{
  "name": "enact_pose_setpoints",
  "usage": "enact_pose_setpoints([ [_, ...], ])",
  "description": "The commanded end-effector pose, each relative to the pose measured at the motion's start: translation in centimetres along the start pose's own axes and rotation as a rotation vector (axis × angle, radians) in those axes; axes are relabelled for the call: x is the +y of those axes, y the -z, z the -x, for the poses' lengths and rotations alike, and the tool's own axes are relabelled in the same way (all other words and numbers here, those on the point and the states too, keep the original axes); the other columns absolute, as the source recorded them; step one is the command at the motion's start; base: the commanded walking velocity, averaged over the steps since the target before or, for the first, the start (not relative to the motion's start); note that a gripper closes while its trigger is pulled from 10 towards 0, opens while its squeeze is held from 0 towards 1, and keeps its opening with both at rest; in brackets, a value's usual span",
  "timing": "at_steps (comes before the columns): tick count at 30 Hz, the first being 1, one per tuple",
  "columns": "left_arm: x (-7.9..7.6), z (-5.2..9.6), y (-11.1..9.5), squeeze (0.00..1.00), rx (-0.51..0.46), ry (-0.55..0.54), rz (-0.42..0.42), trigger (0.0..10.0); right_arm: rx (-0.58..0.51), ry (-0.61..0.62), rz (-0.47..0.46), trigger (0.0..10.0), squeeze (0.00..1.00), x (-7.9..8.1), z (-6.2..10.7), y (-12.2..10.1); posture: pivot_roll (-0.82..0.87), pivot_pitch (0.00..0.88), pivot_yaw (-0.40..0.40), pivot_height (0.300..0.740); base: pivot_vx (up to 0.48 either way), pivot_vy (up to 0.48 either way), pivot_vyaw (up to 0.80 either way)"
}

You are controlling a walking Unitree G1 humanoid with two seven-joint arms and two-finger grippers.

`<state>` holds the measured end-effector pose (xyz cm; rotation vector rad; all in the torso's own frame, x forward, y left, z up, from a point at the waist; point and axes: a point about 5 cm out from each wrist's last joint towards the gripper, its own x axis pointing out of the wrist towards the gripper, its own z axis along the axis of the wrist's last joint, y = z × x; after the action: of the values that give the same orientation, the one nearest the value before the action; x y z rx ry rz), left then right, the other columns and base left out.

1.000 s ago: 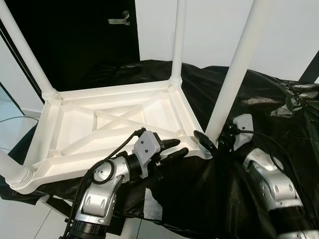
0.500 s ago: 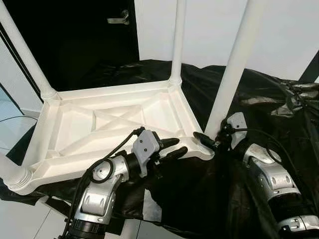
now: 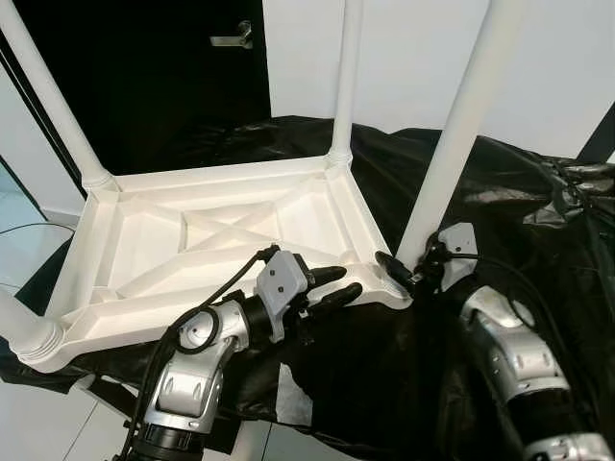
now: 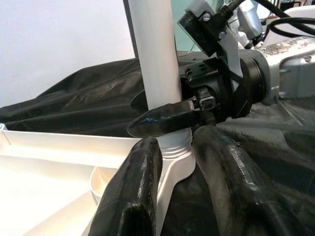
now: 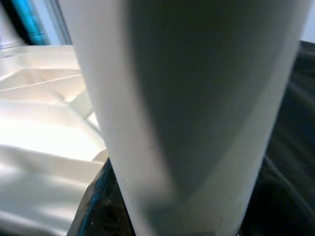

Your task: Building children table

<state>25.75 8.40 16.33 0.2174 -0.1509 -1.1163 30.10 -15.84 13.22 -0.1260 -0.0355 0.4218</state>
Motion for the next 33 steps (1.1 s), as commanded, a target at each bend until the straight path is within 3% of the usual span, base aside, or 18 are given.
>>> enact_pose_setpoints([
  [1,0.3,0.1,0.2,0.0,0.001,-0.107,0.01,10.0,0.076,0.192,-0.015,10.0,0.0,0.2,0.5,1.3,0.02,0.0,-0.039,0.74,0.0,0.0,0.0],
  [6,0.4,0.1,0.2,0.0,-0.001,-0.107,0.01,10.0,0.079,0.315,-0.029,10.0,0.0,0.6,0.7,1.4,0.02,0.0,-0.04,0.74,0.0,0.0,0.0],
  [8,0.3,0.1,0.2,0.0,-0.002,-0.108,0.009,10.0,0.104,0.426,-0.061,10.0,0.0,1.3,1.0,1.9,0.02,0.0,-0.041,0.74,0.0,0.0,0.0],
  [11,0.4,0.2,0.2,0.0,-0.002,-0.108,0.009,10.0,0.109,0.473,-0.069,10.0,0.0,1.5,1.2,1.9,0.02,0.0,-0.039,0.74,0.0,0.0,0.0],
  [13,0.4,0.0,0.2,0.0,-0.004,-0.097,0.009,10.0,0.107,0.477,-0.127,10.0,0.0,2.6,1.0,1.9,0.02,0.0,-0.037,0.74,0.0,0.0,0.0],
  [20,0.7,-0.2,0.1,0.0,-0.006,-0.089,0.001,10.0,0.107,0.5,-0.117,10.0,0.0,2.5,0.8,1.5,0.01,0.0,-0.022,0.74,0.0,0.0,0.0],
  [21,0.8,-0.3,0.0,0.0,-0.007,-0.089,0.0,10.0,0.1,0.498,-0.116,10.0,0.13,2.6,0.7,1.3,0.01,0.0,-0.02,0.74,0.0,0.0,0.0],
  [22,0.8,-0.3,0.0,0.0,-0.007,-0.088,-0.002,10.0,0.082,0.486,-0.107,10.0,0.86,2.5,0.6,1.0,0.01,0.0,-0.02,0.74,0.0,0.0,0.0],
  [23,0.8,-0.3,0.0,0.0,-0.007,-0.088,-0.002,10.0,0.082,0.486,-0.107,10.0,0.86,2.5,0.6,1.0,0.01,0.0,-0.02,0.74,0.0,0.0,0.0],
  [24,0.8,-0.4,0.0,0.0,-0.008,-0.088,-0.003,10.0,0.066,0.467,-0.102,10.0,1.0,2.5,0.6,0.7,0.02,0.0,-0.02,0.74,0.0,0.0,0.0],
  [33,0.9,-0.3,-0.1,0.0,-0.007,-0.091,-0.007,10.0,-0.016,0.317,-0.087,10.0,1.0,2.0,0.7,-0.5,0.01,0.0,-0.017,0.74,0.0,0.0,0.0],
])
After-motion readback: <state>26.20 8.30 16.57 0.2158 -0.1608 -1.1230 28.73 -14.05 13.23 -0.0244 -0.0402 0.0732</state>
